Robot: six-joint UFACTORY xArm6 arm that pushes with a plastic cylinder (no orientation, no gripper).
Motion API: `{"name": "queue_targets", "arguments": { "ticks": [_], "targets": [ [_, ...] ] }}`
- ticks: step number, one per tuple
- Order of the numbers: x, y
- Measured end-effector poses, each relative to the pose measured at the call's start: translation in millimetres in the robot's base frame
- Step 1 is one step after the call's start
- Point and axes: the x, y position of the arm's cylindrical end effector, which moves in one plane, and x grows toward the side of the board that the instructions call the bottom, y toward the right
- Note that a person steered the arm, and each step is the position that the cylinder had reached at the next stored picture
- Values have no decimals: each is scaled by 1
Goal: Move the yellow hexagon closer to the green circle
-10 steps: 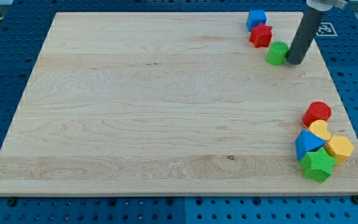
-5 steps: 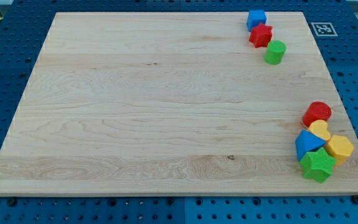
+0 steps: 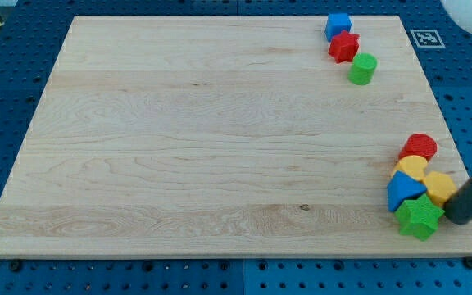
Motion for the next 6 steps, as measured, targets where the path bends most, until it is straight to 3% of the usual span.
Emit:
{"name": "queue_targets", "arguments": {
  "ticks": [3, 6],
  "targets": [
    [-43, -64],
    [-33, -42]
  ]
}}
